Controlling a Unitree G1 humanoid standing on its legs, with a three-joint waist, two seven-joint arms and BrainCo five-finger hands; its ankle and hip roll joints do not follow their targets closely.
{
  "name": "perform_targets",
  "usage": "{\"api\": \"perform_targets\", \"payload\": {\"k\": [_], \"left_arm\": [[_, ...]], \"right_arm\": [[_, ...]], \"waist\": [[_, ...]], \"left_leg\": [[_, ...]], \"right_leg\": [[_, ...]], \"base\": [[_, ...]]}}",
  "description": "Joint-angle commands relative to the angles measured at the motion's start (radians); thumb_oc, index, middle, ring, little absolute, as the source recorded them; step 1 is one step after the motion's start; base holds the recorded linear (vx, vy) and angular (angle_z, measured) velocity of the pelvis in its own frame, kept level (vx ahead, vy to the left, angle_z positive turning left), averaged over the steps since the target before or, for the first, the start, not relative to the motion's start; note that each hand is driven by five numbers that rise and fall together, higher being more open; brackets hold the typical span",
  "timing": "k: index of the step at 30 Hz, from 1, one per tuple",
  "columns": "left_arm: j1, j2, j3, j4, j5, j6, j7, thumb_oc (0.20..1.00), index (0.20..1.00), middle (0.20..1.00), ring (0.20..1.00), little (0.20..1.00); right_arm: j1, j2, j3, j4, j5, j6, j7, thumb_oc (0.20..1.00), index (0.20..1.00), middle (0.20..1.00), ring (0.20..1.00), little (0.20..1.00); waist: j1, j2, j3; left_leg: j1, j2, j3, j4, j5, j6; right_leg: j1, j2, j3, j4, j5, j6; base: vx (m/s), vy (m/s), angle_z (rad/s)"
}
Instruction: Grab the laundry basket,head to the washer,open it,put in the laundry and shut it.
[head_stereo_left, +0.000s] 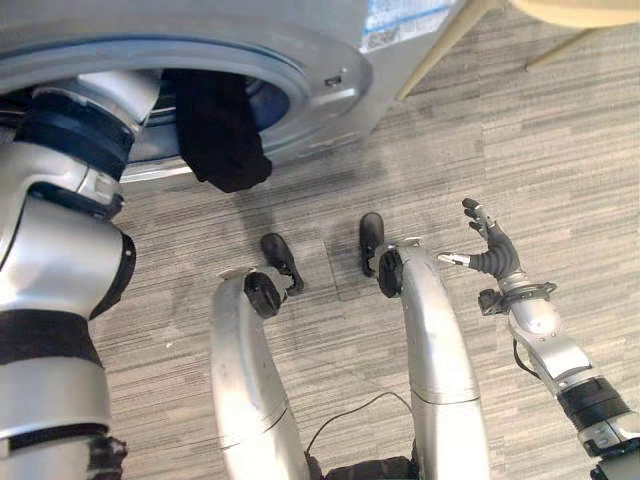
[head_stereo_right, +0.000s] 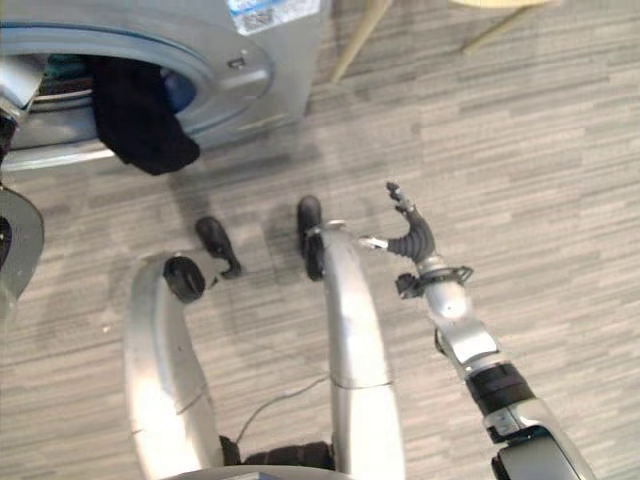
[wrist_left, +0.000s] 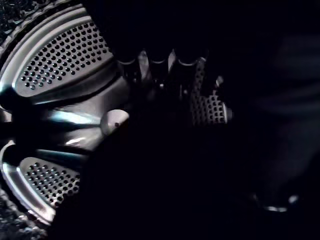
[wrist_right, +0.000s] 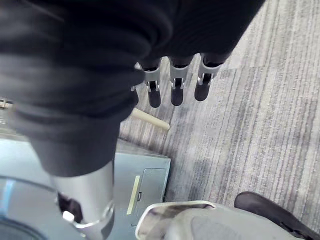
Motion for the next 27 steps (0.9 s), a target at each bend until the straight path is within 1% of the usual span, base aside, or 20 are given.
{"api": "perform_targets", "payload": {"k": [1, 2, 3, 4, 5, 6, 8, 9, 10, 11, 13, 14, 15, 16, 19, 21, 24, 25, 26, 27], "left_arm": [[0.106, 0.004, 0.066, 0.029, 0.019, -0.033, -0.054, 1.0, 1.0, 1.0, 1.0, 1.0], [0.133, 0.001, 0.082, 0.02, 0.01, -0.042, -0.059, 1.0, 1.0, 1.0, 1.0, 1.0], [0.215, 0.002, 0.127, -0.029, -0.005, -0.055, -0.064, 1.0, 1.0, 1.0, 1.0, 1.0], [0.26, -0.005, 0.158, -0.055, -0.021, -0.065, -0.061, 1.0, 1.0, 1.0, 1.0, 1.0], [0.268, -0.004, 0.164, -0.059, -0.02, -0.064, -0.061, 1.0, 1.0, 1.0, 1.0, 1.0], [0.324, -0.001, 0.2, -0.104, -0.033, -0.071, -0.055, 1.0, 1.0, 1.0, 1.0, 1.0], [0.417, -0.006, 0.239, -0.19, -0.021, -0.088, -0.048, 1.0, 1.0, 1.0, 1.0, 1.0], [0.487, -0.018, 0.275, -0.245, -0.029, -0.09, -0.046, 1.0, 1.0, 1.0, 1.0, 1.0], [0.549, -0.033, 0.313, -0.286, -0.035, -0.089, -0.045, 1.0, 1.0, 1.0, 1.0, 1.0], [0.684, -0.075, 0.377, -0.357, -0.03, -0.101, -0.048, 1.0, 1.0, 1.0, 1.0, 1.0], [0.808, -0.135, 0.43, -0.414, -0.024, -0.105, -0.062, 1.0, 1.0, 1.0, 1.0, 1.0], [0.851, -0.159, 0.44, -0.43, -0.021, -0.104, -0.071, 1.0, 1.0, 1.0, 1.0, 1.0], [0.855, -0.16, 0.442, -0.433, -0.019, -0.103, -0.071, 1.0, 1.0, 1.0, 1.0, 1.0], [0.881, -0.18, 0.448, -0.447, -0.012, -0.103, -0.079, 1.0, 1.0, 1.0, 1.0, 1.0], [0.912, -0.217, 0.415, -0.398, 0.035, -0.094, -0.101, 1.0, 1.0, 1.0, 1.0, 1.0], [0.91, -0.216, 0.409, -0.376, 0.048, -0.087, -0.101, 1.0, 1.0, 1.0, 1.0, 1.0], [0.869, -0.235, 0.363, -0.299, 0.075, -0.071, -0.108, 1.0, 1.0, 1.0, 1.0, 1.0], [0.817, -0.229, 0.317, -0.235, 0.141, -0.045, -0.111, 1.0, 1.0, 1.0, 1.0, 1.0], [0.775, -0.234, 0.284, -0.192, 0.169, -0.035, -0.107, 1.0, 1.0, 1.0, 1.0, 1.0], [0.774, -0.234, 0.284, -0.191, 0.169, -0.035, -0.107, 1.0, 1.0, 1.0, 1.0, 1.0]], "right_arm": [[0.038, 0.024, 0.013, -0.014, -0.008, -0.02, 0.011, 1.0, 1.0, 1.0, 1.0, 1.0], [0.033, 0.025, 0.015, -0.008, -0.006, -0.018, 0.01, 1.0, 1.0, 1.0, 1.0, 1.0], [0.032, 0.037, 0.012, -0.002, -0.011, -0.01, 0.013, 1.0, 1.0, 1.0, 1.0, 1.0], [0.03, 0.041, 0.016, 0.007, -0.012, -0.005, 0.012, 1.0, 1.0, 1.0, 1.0, 1.0], [0.03, 0.039, 0.019, 0.008, -0.013, -0.006, 0.011, 1.0, 1.0, 1.0, 1.0, 1.0], [0.032, 0.042, 0.019, 0.018, -0.017, -0.001, 0.007, 1.0, 1.0, 1.0, 1.0, 1.0], [0.029, 0.05, 0.017, 0.031, -0.023, 0.004, 0.004, 1.0, 1.0, 1.0, 1.0, 1.0], [0.031, 0.055, 0.012, 0.038, -0.032, 0.01, 0.0, 1.0, 1.0, 1.0, 1.0, 1.0], [0.033, 0.057, 0.015, 0.047, -0.042, 0.017, -0.006, 1.0, 1.0, 1.0, 1.0, 1.0], [0.034, 0.074, 0.007, 0.063, -0.054, 0.028, -0.007, 1.0, 1.0, 1.0, 1.0, 1.0], [0.027, 0.092, 0.007, 0.096, -0.071, 0.039, -0.011, 1.0, 1.0, 1.0, 1.0, 1.0], [0.022, 0.096, 0.01, 0.105, -0.077, 0.045, -0.013, 1.0, 1.0, 1.0, 1.0, 1.0], [0.023, 0.095, 0.012, 0.106, -0.077, 0.045, -0.013, 1.0, 1.0, 1.0, 1.0, 1.0], [0.012, 0.099, 0.009, 0.122, -0.085, 0.049, -0.015, 1.0, 1.0, 1.0, 1.0, 1.0], [-0.019, 0.107, 0.003, 0.162, -0.091, 0.051, -0.032, 1.0, 1.0, 1.0, 1.0, 1.0], [-0.025, 0.107, 0.0, 0.175, -0.087, 0.05, -0.035, 1.0, 1.0, 1.0, 1.0, 1.0], [-0.043, 0.107, 0.006, 0.193, -0.076, 0.046, -0.042, 1.0, 1.0, 1.0, 1.0, 1.0], [-0.051, 0.101, 0.014, 0.191, -0.071, 0.044, -0.043, 1.0, 1.0, 1.0, 1.0, 1.0], [-0.055, 0.098, 0.016, 0.186, -0.066, 0.041, -0.043, 1.0, 1.0, 1.0, 1.0, 1.0], [-0.055, 0.098, 0.015, 0.186, -0.066, 0.041, -0.043, 1.0, 1.0, 1.0, 1.0, 1.0]], "waist": [[-0.02, 0.043, -0.168], [-0.018, 0.04, -0.172], [-0.005, 0.032, -0.181], [-0.001, 0.031, -0.185], [-0.003, 0.033, -0.186], [0.004, 0.029, -0.187], [0.019, 0.024, -0.193], [0.027, 0.023, -0.196], [0.028, 0.025, -0.199], [0.045, 0.021, -0.203], [0.054, 0.02, -0.211], [0.056, 0.02, -0.213], [0.056, 0.021, -0.214], [0.059, 0.021, -0.217], [0.059, 0.023, -0.225], [0.059, 0.025, -0.226], [0.054, 0.023, -0.22], [0.046, 0.02, -0.213], [0.042, 0.018, -0.209], [0.043, 0.017, -0.209]], "left_leg": [[-0.027, -0.007, -0.063, 0.03, -0.053, 0.015], [-0.022, -0.011, -0.063, 0.02, -0.049, 0.013], [-0.001, -0.016, -0.065, -0.01, -0.041, 0.007], [0.011, -0.021, -0.065, -0.024, -0.037, 0.005], [0.014, -0.022, -0.064, -0.026, -0.036, 0.005], [0.025, -0.024, -0.065, -0.041, -0.031, 0.002], [0.055, -0.03, -0.063, -0.084, -0.021, -0.004], [0.073, -0.032, -0.061, -0.107, -0.016, -0.007], [0.09, -0.036, -0.058, -0.128, -0.011, -0.008], [0.119, -0.042, -0.049, -0.169, 0.001, -0.018], [0.151, -0.045, -0.041, -0.206, 0.014, -0.024], [0.165, -0.045, -0.035, -0.22, 0.017, -0.025], [0.168, -0.045, -0.034, -0.223, 0.018, -0.025], [0.177, -0.048, -0.032, -0.236, 0.021, -0.025], [0.184, -0.053, -0.029, -0.27, 0.036, -0.027], [0.182, -0.054, -0.029, -0.277, 0.039, -0.028], [0.17, -0.053, -0.028, -0.282, 0.048, -0.027], [0.158, -0.054, -0.031, -0.279, 0.05, -0.026], [0.147, -0.054, -0.032, -0.277, 0.051, -0.025], [0.147, -0.054, -0.032, -0.276, 0.051, -0.025]], "right_leg": [[0.026, -0.005, 0.013, -0.101, -0.014, 0.095], [0.034, -0.008, 0.012, -0.107, -0.013, 0.096], [0.056, -0.016, 0.007, -0.126, -0.014, 0.094], [0.069, -0.019, 0.005, -0.134, -0.014, 0.094], [0.071, -0.019, 0.005, -0.136, -0.013, 0.094], [0.085, -0.023, 0.002, -0.148, -0.013, 0.093], [0.115, -0.03, -0.003, -0.183, -0.012, 0.093], [0.132, -0.033, -0.005, -0.201, -0.009, 0.094], [0.15, -0.037, -0.008, -0.221, -0.005, 0.094], [0.176, -0.04, -0.013, -0.252, 0.0, 0.094], [0.205, -0.043, -0.015, -0.284, 0.007, 0.095], [0.217, -0.041, -0.013, -0.298, 0.011, 0.094], [0.22, -0.041, -0.013, -0.3, 0.012, 0.094], [0.228, -0.041, -0.012, -0.312, 0.015, 0.095], [0.236, -0.037, -0.009, -0.342, 0.029, 0.094], [0.233, -0.035, -0.008, -0.348, 0.033, 0.095], [0.223, -0.034, -0.007, -0.355, 0.043, 0.097], [0.211, -0.033, -0.004, -0.352, 0.047, 0.098], [0.199, -0.032, -0.001, -0.348, 0.05, 0.099], [0.199, -0.032, -0.001, -0.348, 0.05, 0.099]], "base": [[-0.03, -0.014, 0.13], [-0.04, -0.021, 0.13], [-0.04, -0.021, 0.15], [-0.03, -0.012, 0.19], [-0.03, -0.01, 0.18], [-0.04, -0.005, 0.22], [-0.06, 0.002, 0.18], [-0.07, 0.006, 0.14], [-0.08, 0.014, 0.19], [-0.07, 0.025, 0.2], [-0.05, 0.036, 0.14], [-0.03, 0.026, 0.08], [-0.02, 0.023, 0.08], [-0.02, 0.019, 0.06], [-0.02, 0.019, 0.04], [-0.02, 0.023, -0.04], [-0.02, 0.006, -0.02], [-0.03, 0.01, -0.05], [-0.02, 0.009, -0.05], [0.0, 0.0, -0.05]]}}
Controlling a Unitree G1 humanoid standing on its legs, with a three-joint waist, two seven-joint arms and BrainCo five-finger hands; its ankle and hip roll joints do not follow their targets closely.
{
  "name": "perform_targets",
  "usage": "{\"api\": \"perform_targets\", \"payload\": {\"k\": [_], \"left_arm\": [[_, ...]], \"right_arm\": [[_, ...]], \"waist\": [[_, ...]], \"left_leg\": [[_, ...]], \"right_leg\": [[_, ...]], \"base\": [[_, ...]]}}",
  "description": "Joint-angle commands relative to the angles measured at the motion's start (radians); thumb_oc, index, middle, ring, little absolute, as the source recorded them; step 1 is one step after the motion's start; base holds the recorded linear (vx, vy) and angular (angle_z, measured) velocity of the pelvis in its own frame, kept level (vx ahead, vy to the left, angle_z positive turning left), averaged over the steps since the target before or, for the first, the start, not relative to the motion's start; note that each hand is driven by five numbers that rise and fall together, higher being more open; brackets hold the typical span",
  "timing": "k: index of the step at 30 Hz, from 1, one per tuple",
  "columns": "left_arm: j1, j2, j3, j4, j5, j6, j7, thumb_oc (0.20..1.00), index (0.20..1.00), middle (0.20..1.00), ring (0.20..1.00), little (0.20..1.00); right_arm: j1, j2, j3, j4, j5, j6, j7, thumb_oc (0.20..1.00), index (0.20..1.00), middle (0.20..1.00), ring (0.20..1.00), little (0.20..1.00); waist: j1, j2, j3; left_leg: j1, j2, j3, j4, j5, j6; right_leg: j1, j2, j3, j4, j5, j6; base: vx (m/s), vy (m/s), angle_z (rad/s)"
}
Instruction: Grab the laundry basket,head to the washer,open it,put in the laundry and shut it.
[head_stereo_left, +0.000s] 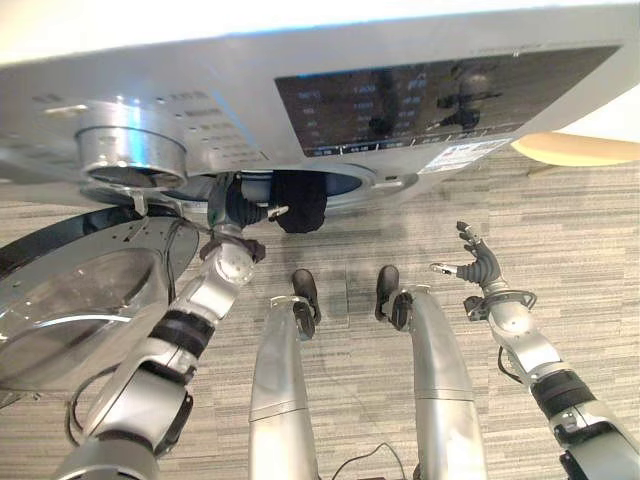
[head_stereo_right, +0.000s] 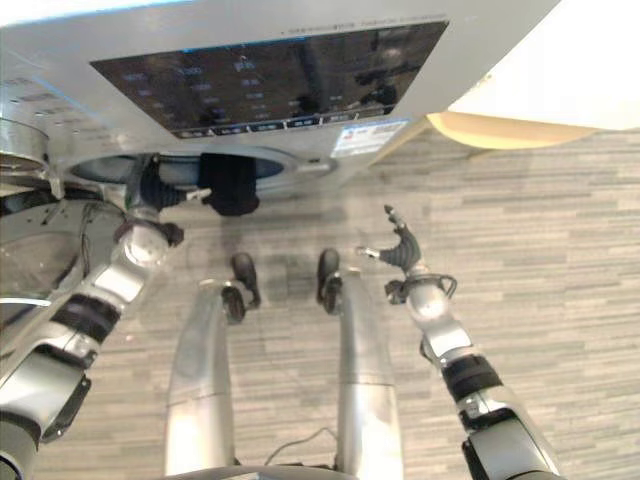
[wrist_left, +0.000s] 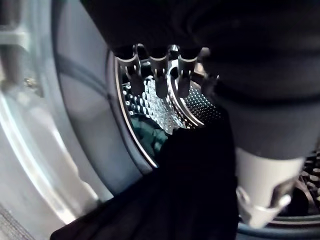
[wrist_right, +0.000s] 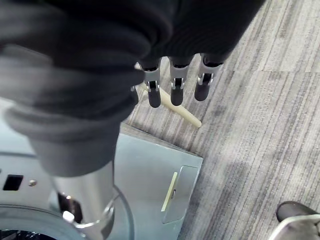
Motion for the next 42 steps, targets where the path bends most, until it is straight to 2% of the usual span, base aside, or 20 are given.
{"api": "perform_targets", "payload": {"k": [1, 8, 11, 12, 18, 25, 26, 27, 30, 35, 39, 42], "left_arm": [[-0.132, -0.008, -0.049, 0.119, 0.145, 0.028, 0.01, 1.0, 1.0, 1.0, 1.0, 1.0], [-0.395, -0.021, -0.203, 0.359, 0.23, 0.076, -0.014, 1.0, 1.0, 1.0, 1.0, 1.0], [-0.433, -0.029, -0.241, 0.406, 0.276, 0.087, -0.044, 1.0, 1.0, 1.0, 1.0, 1.0], [-0.433, -0.036, -0.247, 0.423, 0.291, 0.092, -0.071, 0.2, 0.2, 0.2, 0.2, 0.2], [-0.395, -0.048, -0.217, 0.358, 0.218, 0.062, -0.073, 0.2, 0.2, 0.2, 0.2, 0.2], [-0.305, -0.027, -0.119, 0.156, 0.038, 0.004, -0.005, 0.2, 0.2, 0.2, 0.2, 0.2], [-0.278, -0.017, -0.072, 0.094, -0.026, -0.014, 0.026, 0.2, 0.2, 0.2, 0.2, 0.2], [-0.274, -0.016, -0.071, 0.091, -0.026, -0.013, 0.026, 0.2, 0.2, 0.2, 0.2, 0.2], [-0.225, -0.027, 0.021, 0.008, -0.136, -0.044, 0.081, 0.2, 0.2, 0.2, 0.2, 0.2], [-0.215, -0.032, 0.13, -0.046, -0.263, -0.084, 0.151, 0.2, 0.2, 0.2, 0.2, 0.2], [-0.236, -0.021, 0.176, -0.049, -0.327, -0.102, 0.182, 0.2, 0.2, 0.2, 0.2, 0.2], [-0.314, -0.008, 0.23, -0.041, -0.365, -0.131, 0.292, 0.2, 0.2, 0.2, 0.2, 0.2]], "right_arm": [[0.013, -0.036, 0.019, -0.056, 0.029, -0.044, -0.016, 1.0, 1.0, 1.0, 1.0, 1.0], [0.027, -0.092, 0.026, -0.18, 0.091, -0.069, -0.003, 1.0, 1.0, 1.0, 1.0, 1.0], [0.031, -0.104, 0.025, -0.214, 0.103, -0.074, 0.008, 1.0, 1.0, 1.0, 1.0, 1.0], [0.04, -0.106, 0.023, -0.235, 0.107, -0.072, 0.016, 1.0, 1.0, 1.0, 1.0, 1.0], [0.056, -0.091, 0.013, -0.247, 0.102, -0.078, 0.012, 1.0, 1.0, 1.0, 1.0, 1.0], [0.042, -0.06, -0.003, -0.227, 0.07, -0.076, -0.016, 1.0, 1.0, 1.0, 1.0, 1.0], [0.042, -0.051, -0.014, -0.222, 0.063, -0.071, -0.022, 1.0, 1.0, 1.0, 1.0, 1.0], [0.042, -0.052, -0.012, -0.222, 0.063, -0.071, -0.022, 1.0, 1.0, 1.0, 1.0, 1.0], [0.045, -0.034, -0.02, -0.203, 0.056, -0.065, -0.033, 1.0, 1.0, 1.0, 1.0, 1.0], [0.042, -0.014, -0.029, -0.195, 0.053, -0.066, -0.033, 1.0, 1.0, 1.0, 1.0, 1.0], [0.053, -0.014, -0.032, -0.21, 0.057, -0.069, -0.023, 1.0, 1.0, 1.0, 1.0, 1.0], [0.064, -0.013, -0.019, -0.228, 0.07, -0.085, -0.013, 1.0, 1.0, 1.0, 1.0, 1.0]], "waist": [[-0.04, 0.009, -0.007], [-0.076, -0.01, 0.043], [-0.083, -0.011, 0.054], [-0.085, -0.013, 0.064], [-0.078, -0.002, 0.062], [-0.058, 0.022, 0.027], [-0.048, 0.027, 0.016], [-0.05, 0.027, 0.016], [-0.041, 0.03, 0.004], [-0.037, 0.03, -0.028], [-0.044, 0.031, -0.043], [-0.058, 0.029, -0.066]], "left_leg": [[-0.038, 0.022, -0.045, -0.007, 0.001, -0.012], [-0.151, 0.036, -0.064, 0.054, 0.006, -0.002], [-0.183, 0.039, -0.069, 0.08, 0.004, 0.002], [-0.206, 0.043, -0.072, 0.104, 0.002, 0.005], [-0.224, 0.041, -0.073, 0.118, -0.002, 0.01], [-0.193, 0.02, -0.059, 0.085, -0.004, 0.012], [-0.18, 0.016, -0.053, 0.071, -0.004, 0.011], [-0.178, 0.016, -0.053, 0.071, -0.004, 0.011], [-0.152, 0.006, -0.044, 0.044, -0.001, 0.009], [-0.125, -0.001, -0.033, 0.012, 0.002, 0.005], [-0.11, 0.002, -0.03, 0.007, -0.002, 0.003], [-0.101, 0.003, -0.034, 0.009, -0.013, 0.002]], "right_leg": [[0.007, 0.019, 0.033, -0.135, 0.067, 0.064], [-0.095, 0.026, 0.038, -0.095, 0.095, 0.078], [-0.128, 0.03, 0.041, -0.076, 0.1, 0.08], [-0.15, 0.032, 0.043, -0.058, 0.102, 0.081], [-0.17, 0.031, 0.041, -0.05, 0.108, 0.084], [-0.148, 0.026, 0.045, -0.066, 0.102, 0.079], [-0.134, 0.024, 0.045, -0.075, 0.1, 0.079], [-0.133, 0.024, 0.045, -0.076, 0.1, 0.079], [-0.109, 0.021, 0.047, -0.092, 0.097, 0.077], [-0.08, 0.019, 0.047, -0.116, 0.092, 0.076], [-0.068, 0.018, 0.045, -0.119, 0.086, 0.075], [-0.061, 0.02, 0.049, -0.12, 0.077, 0.075]], "base": [[0.0, 0.0, -0.05], [0.01, -0.004, -0.1], [0.01, 0.003, -0.04], [0.02, 0.021, -0.04], [0.02, 0.012, -0.02], [0.0, 0.029, 0.01], [-0.01, 0.023, 0.04], [-0.01, 0.035, 0.05], [-0.01, 0.017, 0.03], [0.0, 0.021, 0.08], [0.02, 0.03, 0.02], [0.03, 0.038, -0.02]]}}
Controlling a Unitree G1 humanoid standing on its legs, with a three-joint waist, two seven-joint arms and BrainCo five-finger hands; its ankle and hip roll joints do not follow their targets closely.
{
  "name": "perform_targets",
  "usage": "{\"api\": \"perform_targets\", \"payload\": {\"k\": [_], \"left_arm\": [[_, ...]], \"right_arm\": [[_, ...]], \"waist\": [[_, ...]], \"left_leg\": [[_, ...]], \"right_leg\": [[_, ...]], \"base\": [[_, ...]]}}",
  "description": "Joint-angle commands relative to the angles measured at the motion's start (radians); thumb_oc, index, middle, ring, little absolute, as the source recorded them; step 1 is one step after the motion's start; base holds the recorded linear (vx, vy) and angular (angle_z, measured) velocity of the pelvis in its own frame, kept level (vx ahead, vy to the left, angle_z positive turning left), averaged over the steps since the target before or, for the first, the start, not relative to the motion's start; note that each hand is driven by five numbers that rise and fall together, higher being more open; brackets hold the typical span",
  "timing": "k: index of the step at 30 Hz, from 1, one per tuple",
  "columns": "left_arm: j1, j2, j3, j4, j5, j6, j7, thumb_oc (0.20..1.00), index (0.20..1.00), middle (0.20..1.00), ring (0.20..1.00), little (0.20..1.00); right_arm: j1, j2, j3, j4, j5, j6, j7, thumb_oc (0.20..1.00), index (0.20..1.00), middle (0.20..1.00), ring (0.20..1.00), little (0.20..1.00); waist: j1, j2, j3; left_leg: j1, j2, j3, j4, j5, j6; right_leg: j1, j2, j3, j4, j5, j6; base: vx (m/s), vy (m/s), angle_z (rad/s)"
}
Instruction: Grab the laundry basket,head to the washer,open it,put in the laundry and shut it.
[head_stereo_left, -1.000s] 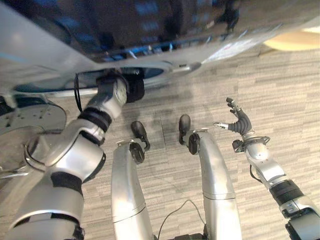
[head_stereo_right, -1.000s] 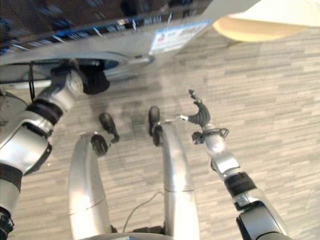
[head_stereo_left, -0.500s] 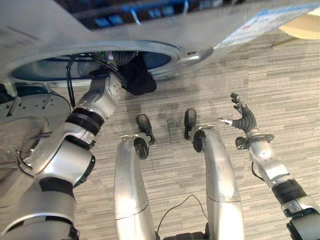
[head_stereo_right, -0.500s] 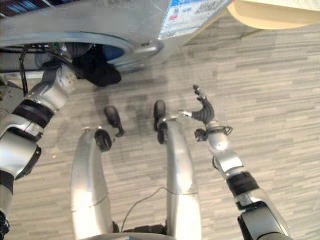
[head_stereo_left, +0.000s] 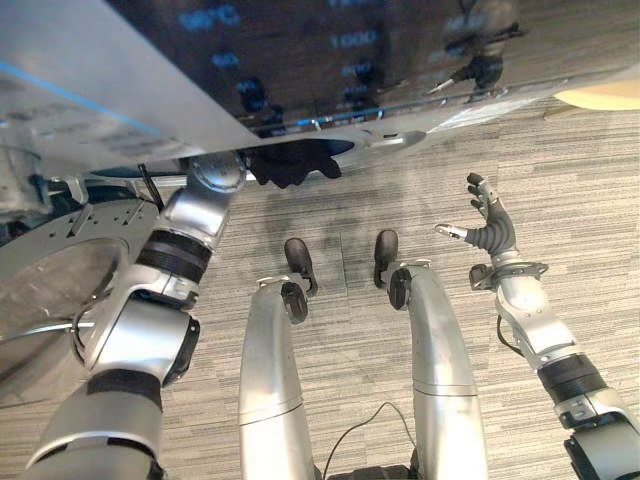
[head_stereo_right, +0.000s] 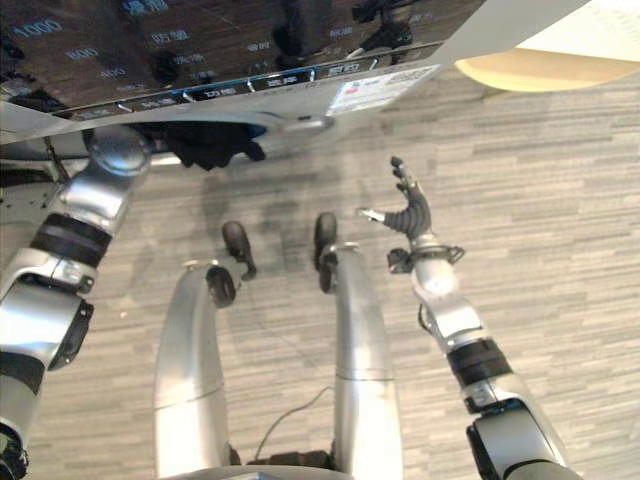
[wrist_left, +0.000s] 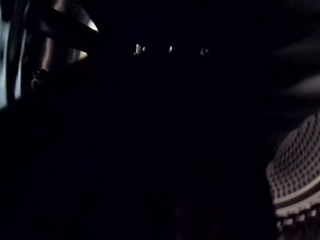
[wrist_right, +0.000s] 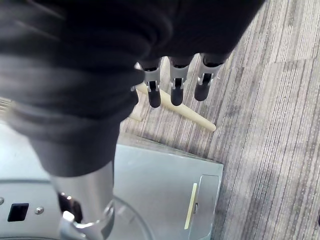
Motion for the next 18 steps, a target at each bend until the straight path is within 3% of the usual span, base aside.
{"api": "perform_targets", "payload": {"k": [1, 6, 7, 8, 11, 13, 18], "left_arm": [[-0.006, 0.003, 0.052, 0.0, 0.013, -0.097, 0.191, 0.2, 0.2, 0.2, 0.2, 0.2], [-0.064, 0.08, 0.014, 0.009, 0.143, -0.068, 0.308, 0.2, 0.2, 0.2, 0.2, 0.2], [-0.074, 0.097, -0.004, 0.018, 0.174, -0.059, 0.318, 0.799, 0.799, 0.799, 0.799, 0.799], [-0.086, 0.117, -0.031, 0.028, 0.203, -0.047, 0.311, 1.0, 1.0, 1.0, 1.0, 1.0], [-0.129, 0.144, -0.1, 0.056, 0.24, -0.031, 0.261, 1.0, 1.0, 1.0, 1.0, 1.0], [-0.173, 0.153, -0.192, 0.079, 0.277, -0.026, 0.157, 1.0, 1.0, 1.0, 1.0, 1.0], [-0.115, 0.116, -0.202, 0.101, 0.237, -0.037, 0.021, 1.0, 1.0, 1.0, 1.0, 1.0]], "right_arm": [[0.124, 0.017, 0.041, -0.07, 0.003, -0.057, 0.011, 1.0, 1.0, 1.0, 1.0, 1.0], [0.152, -0.012, 0.05, -0.107, 0.018, -0.092, 0.025, 1.0, 1.0, 1.0, 1.0, 1.0], [0.158, -0.02, 0.051, -0.118, 0.014, -0.097, 0.029, 1.0, 1.0, 1.0, 1.0, 1.0], [0.161, -0.032, 0.05, -0.127, 0.015, -0.103, 0.029, 1.0, 1.0, 1.0, 1.0, 1.0], [0.166, -0.05, 0.044, -0.147, 0.024, -0.109, 0.034, 1.0, 1.0, 1.0, 1.0, 1.0], [0.168, -0.072, 0.029, -0.17, 0.025, -0.105, 0.04, 1.0, 1.0, 1.0, 1.0, 1.0], [0.168, -0.061, 0.022, -0.16, 0.0, -0.076, 0.044, 1.0, 1.0, 1.0, 1.0, 1.0]], "waist": [[-0.024, 0.045, -0.186], [-0.042, 0.044, -0.21], [-0.046, 0.045, -0.216], [-0.05, 0.048, -0.22], [-0.057, 0.051, -0.226], [-0.062, 0.055, -0.225], [-0.049, 0.058, -0.235]], "left_leg": [[-0.06, 0.019, -0.06, -0.02, -0.015, -0.013], [-0.069, 0.023, -0.065, -0.007, -0.022, -0.013], [-0.071, 0.024, -0.065, -0.008, -0.021, -0.013], [-0.071, 0.025, -0.064, -0.01, -0.021, -0.013], [-0.072, 0.022, -0.062, -0.02, -0.016, -0.013], [-0.076, 0.013, -0.054, -0.041, -0.001, -0.012], [-0.073, 0.006, -0.052, -0.05, 0.01, -0.012]], "right_leg": [[-0.001, 0.017, 0.0, -0.144, 0.052, 0.063], [-0.003, 0.021, 0.003, -0.141, 0.048, 0.066], [-0.006, 0.021, 0.004, -0.141, 0.049, 0.068], [-0.006, 0.02, 0.004, -0.141, 0.051, 0.07], [-0.008, 0.016, 0.007, -0.146, 0.055, 0.072], [-0.01, 0.011, 0.011, -0.158, 0.06, 0.073], [-0.009, 0.013, 0.014, -0.157, 0.067, 0.073]], "base": [[0.03, 0.037, -0.02], [0.02, 0.051, -0.04], [0.01, 0.051, -0.05], [0.01, 0.035, -0.04], [-0.01, 0.027, -0.01], [-0.03, 0.034, 0.01], [-0.01, 0.011, 0.06]]}}
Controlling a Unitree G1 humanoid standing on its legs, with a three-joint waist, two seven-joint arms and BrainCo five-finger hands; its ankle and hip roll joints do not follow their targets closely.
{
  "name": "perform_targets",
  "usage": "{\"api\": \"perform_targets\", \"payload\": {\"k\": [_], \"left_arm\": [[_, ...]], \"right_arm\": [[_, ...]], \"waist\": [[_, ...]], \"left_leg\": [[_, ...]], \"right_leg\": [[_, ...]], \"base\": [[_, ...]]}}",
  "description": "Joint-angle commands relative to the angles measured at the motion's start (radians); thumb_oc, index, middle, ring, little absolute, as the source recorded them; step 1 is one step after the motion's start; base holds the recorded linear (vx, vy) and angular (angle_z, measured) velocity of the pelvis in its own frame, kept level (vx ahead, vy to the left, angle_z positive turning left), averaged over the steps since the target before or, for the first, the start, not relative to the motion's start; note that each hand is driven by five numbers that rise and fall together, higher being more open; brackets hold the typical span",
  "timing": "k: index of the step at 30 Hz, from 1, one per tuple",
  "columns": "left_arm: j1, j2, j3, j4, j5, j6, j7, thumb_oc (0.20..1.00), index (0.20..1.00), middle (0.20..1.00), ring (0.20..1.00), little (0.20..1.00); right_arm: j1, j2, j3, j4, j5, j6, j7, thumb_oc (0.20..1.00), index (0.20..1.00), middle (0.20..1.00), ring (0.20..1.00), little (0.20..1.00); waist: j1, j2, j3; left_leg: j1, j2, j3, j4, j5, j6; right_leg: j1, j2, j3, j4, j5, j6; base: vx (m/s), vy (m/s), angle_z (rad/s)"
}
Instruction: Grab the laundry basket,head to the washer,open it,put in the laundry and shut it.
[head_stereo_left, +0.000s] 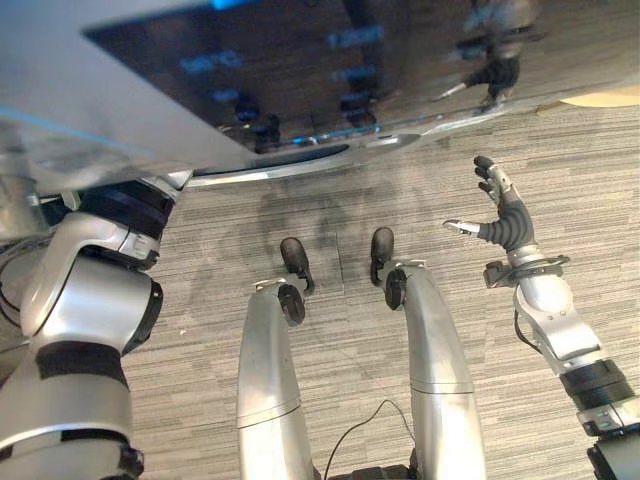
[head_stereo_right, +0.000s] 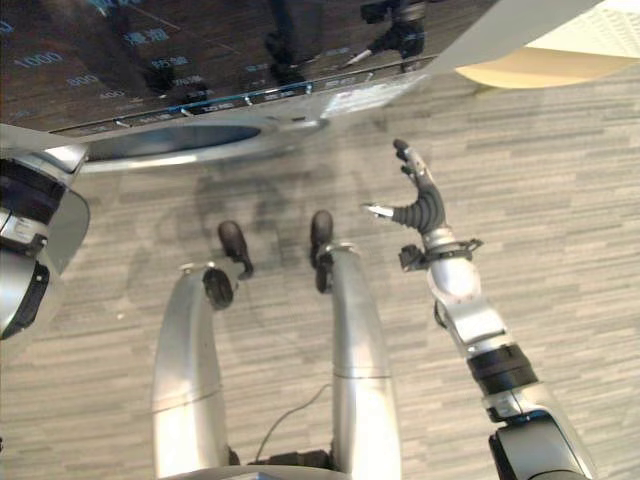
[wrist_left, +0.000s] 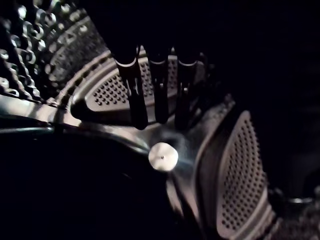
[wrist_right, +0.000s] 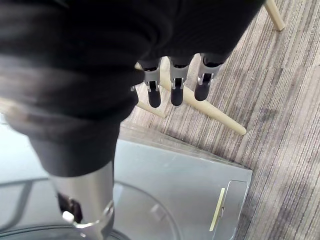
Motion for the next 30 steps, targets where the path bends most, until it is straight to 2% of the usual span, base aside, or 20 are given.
{"api": "perform_targets", "payload": {"k": [1, 6, 8, 10, 11, 18, 19, 20, 21, 23, 24, 25, 29, 30], "left_arm": [[0.115, -0.068, 0.048, 0.06, 0.001, -0.029, -0.105, 1.0, 1.0, 1.0, 1.0, 1.0], [0.307, -0.145, 0.138, 0.009, -0.035, -0.049, -0.163, 1.0, 1.0, 1.0, 1.0, 1.0], [0.483, -0.224, 0.207, -0.078, -0.066, -0.069, -0.196, 1.0, 1.0, 1.0, 1.0, 1.0], [0.49, -0.224, 0.21, -0.084, -0.065, -0.067, -0.197, 1.0, 1.0, 1.0, 1.0, 1.0], [0.658, -0.267, 0.262, -0.166, -0.071, -0.09, -0.233, 1.0, 1.0, 1.0, 1.0, 1.0], [1.096, -0.371, 0.355, -0.252, -0.147, -0.111, -0.373, 1.0, 1.0, 1.0, 1.0, 1.0], [1.184, -0.376, 0.372, -0.239, -0.153, -0.111, -0.407, 1.0, 1.0, 1.0, 1.0, 1.0], [1.224, -0.379, 0.384, -0.229, -0.155, -0.107, -0.42, 1.0, 1.0, 1.0, 1.0, 1.0], [1.225, -0.379, 0.384, -0.229, -0.155, -0.107, -0.42, 1.0, 1.0, 1.0, 1.0, 1.0], [1.292, -0.391, 0.408, -0.197, -0.176, -0.1, -0.437, 1.0, 1.0, 1.0, 1.0, 1.0], [1.339, -0.397, 0.419, -0.152, -0.16, -0.091, -0.459, 1.0, 1.0, 1.0, 1.0, 1.0], [1.339, -0.397, 0.419, -0.152, -0.16, -0.091, -0.459, 1.0, 1.0, 1.0, 1.0, 1.0], [1.397, -0.408, 0.435, -0.051, -0.117, -0.078, -0.488, 1.0, 1.0, 1.0, 1.0, 1.0], [1.412, -0.412, 0.439, -0.011, -0.095, -0.075, -0.489, 1.0, 1.0, 1.0, 1.0, 1.0]], "right_arm": [[0.121, 0.036, 0.046, -0.008, -0.01, -0.02, 0.005, 1.0, 1.0, 1.0, 1.0, 1.0], [0.13, 0.066, 0.029, 0.012, -0.025, -0.01, 0.0, 1.0, 1.0, 1.0, 1.0, 1.0], [0.138, 0.09, 0.027, 0.049, -0.042, 0.007, -0.007, 1.0, 1.0, 1.0, 1.0, 1.0], [0.14, 0.089, 0.03, 0.049, -0.042, 0.006, -0.007, 1.0, 1.0, 1.0, 1.0, 1.0], [0.148, 0.097, 0.033, 0.079, -0.072, 0.024, -0.008, 1.0, 1.0, 1.0, 1.0, 1.0], [0.235, 0.117, 0.028, 0.243, -0.197, 0.086, 0.005, 1.0, 1.0, 1.0, 1.0, 1.0], [0.264, 0.121, 0.019, 0.291, -0.217, 0.099, 0.011, 1.0, 1.0, 1.0, 1.0, 1.0], [0.278, 0.128, 0.012, 0.32, -0.222, 0.1, 0.014, 1.0, 1.0, 1.0, 1.0, 1.0], [0.278, 0.128, 0.012, 0.32, -0.222, 0.099, 0.014, 1.0, 1.0, 1.0, 1.0, 1.0], [0.312, 0.143, -0.008, 0.381, -0.214, 0.11, 0.014, 1.0, 1.0, 1.0, 1.0, 1.0], [0.335, 0.157, -0.022, 0.445, -0.216, 0.115, 0.024, 1.0, 1.0, 1.0, 1.0, 1.0], [0.335, 0.157, -0.021, 0.445, -0.216, 0.115, 0.024, 1.0, 1.0, 1.0, 1.0, 1.0], [0.377, 0.183, -0.052, 0.561, -0.218, 0.127, 0.036, 1.0, 1.0, 1.0, 1.0, 1.0], [0.395, 0.194, -0.058, 0.605, -0.22, 0.134, 0.041, 1.0, 1.0, 1.0, 1.0, 1.0]], "waist": [[-0.031, 0.056, -0.235], [-0.011, 0.055, -0.245], [0.006, 0.049, -0.248], [0.004, 0.049, -0.245], [0.019, 0.041, -0.242], [0.065, 0.019, -0.223], [0.072, 0.014, -0.217], [0.074, 0.01, -0.214], [0.073, 0.01, -0.211], [0.077, 0.01, -0.213], [0.077, 0.011, -0.231], [0.077, 0.011, -0.228], [0.069, 0.008, -0.287], [0.065, 0.006, -0.319]], "left_leg": [[-0.06, 0.009, -0.052, -0.019, 0.001, -0.014], [0.003, 0.009, -0.048, -0.063, 0.007, -0.017], [0.098, 0.006, -0.042, -0.139, 0.016, -0.02], [0.108, 0.005, -0.04, -0.145, 0.019, -0.02], [0.204, 0.0, -0.036, -0.214, 0.028, -0.023], [0.576, -0.053, -0.011, -0.46, 0.062, -0.027], [0.698, -0.068, -0.006, -0.545, 0.077, -0.027], [0.752, -0.08, 0.005, -0.602, 0.118, -0.021], [0.758, -0.08, 0.005, -0.607, 0.12, -0.021], [0.872, -0.096, 0.007, -0.69, 0.14, -0.022], [0.971, -0.1, 0.017, -0.775, 0.16, -0.025], [0.976, -0.1, 0.018, -0.778, 0.161, -0.025], [1.144, -0.115, 0.039, -0.922, 0.186, -0.032], [1.201, -0.121, 0.055, -0.973, 0.194, -0.035]], "right_leg": [[-0.005, 0.013, 0.019, -0.119, 0.059, 0.068], [0.05, 0.006, 0.015, -0.149, 0.065, 0.072], [0.134, -0.005, 0.009, -0.204, 0.071, 0.078], [0.143, -0.005, 0.009, -0.209, 0.072, 0.078], [0.229, -0.014, 0.007, -0.265, 0.077, 0.081], [0.574, -0.021, -0.021, -0.486, 0.11, 0.094], [0.693, -0.02, -0.031, -0.566, 0.123, 0.1], [0.745, -0.022, -0.043, -0.619, 0.159, 0.097], [0.751, -0.022, -0.044, -0.622, 0.161, 0.097], [0.862, -0.019, -0.054, -0.696, 0.182, 0.109], [0.955, -0.015, -0.061, -0.769, 0.203, 0.125], [0.959, -0.015, -0.061, -0.771, 0.203, 0.125], [1.119, 0.003, -0.062, -0.915, 0.242, 0.151], [1.172, 0.006, -0.06, -0.974, 0.262, 0.162]], "base": [[0.0, 0.0, 0.0], [0.0, 0.003, -0.01], [-0.03, 0.012, 0.08], [-0.03, 0.004, 0.1], [-0.04, 0.013, 0.16], [0.02, 0.004, 0.16], [0.05, 0.0, 0.13], [0.03, 0.005, 0.11], [0.01, 0.003, 0.04], [0.13, 0.021, 0.03], [0.14, 0.029, 0.0], [0.16, 0.025, -0.05], [0.17, 0.039, -0.13], [0.15, 0.038, -0.24]]}}
